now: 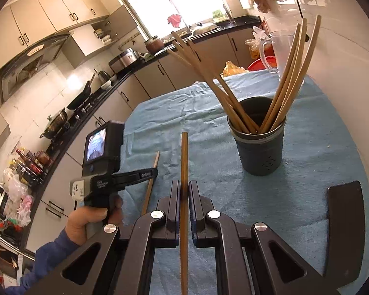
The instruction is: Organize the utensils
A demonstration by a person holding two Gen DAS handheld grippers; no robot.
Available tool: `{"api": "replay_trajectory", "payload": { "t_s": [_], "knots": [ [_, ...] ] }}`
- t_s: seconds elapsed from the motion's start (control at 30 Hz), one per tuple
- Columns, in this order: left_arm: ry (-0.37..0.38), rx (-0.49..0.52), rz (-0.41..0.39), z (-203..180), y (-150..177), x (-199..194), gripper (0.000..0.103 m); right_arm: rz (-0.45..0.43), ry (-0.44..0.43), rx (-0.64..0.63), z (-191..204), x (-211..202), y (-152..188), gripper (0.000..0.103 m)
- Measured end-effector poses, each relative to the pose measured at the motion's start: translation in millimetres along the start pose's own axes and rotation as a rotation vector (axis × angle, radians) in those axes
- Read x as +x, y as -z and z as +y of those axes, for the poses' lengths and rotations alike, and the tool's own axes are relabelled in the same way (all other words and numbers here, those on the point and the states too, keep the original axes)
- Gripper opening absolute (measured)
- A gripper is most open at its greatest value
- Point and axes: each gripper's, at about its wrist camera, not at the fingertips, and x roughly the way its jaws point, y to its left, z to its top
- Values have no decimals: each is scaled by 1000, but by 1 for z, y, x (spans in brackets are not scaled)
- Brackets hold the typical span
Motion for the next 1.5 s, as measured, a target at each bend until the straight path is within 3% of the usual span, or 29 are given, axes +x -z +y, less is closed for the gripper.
{"api": "replay_trajectory", "payload": {
  "t_s": [0.3, 0.47, 0.57, 1.03, 1.5],
  "knots": [
    [143, -46, -261, 33, 33, -116, 6, -92, -10, -2, 6, -27, -2, 7],
    [148, -51, -392, 39, 46, -164, 6, -152, -7, -7, 13, -42, -4, 7],
    [165, -41, -425, 38, 47, -178, 6, -170, -1, -10, 14, -46, -4, 7],
    [202, -23, -456, 23, 39, -201, 6, -257, 14, 30, -3, -78, -12, 7],
    [291, 80, -484, -49, 11, -230, 6, -379, 42, 145, -50, -131, -32, 7]
  ]
}}
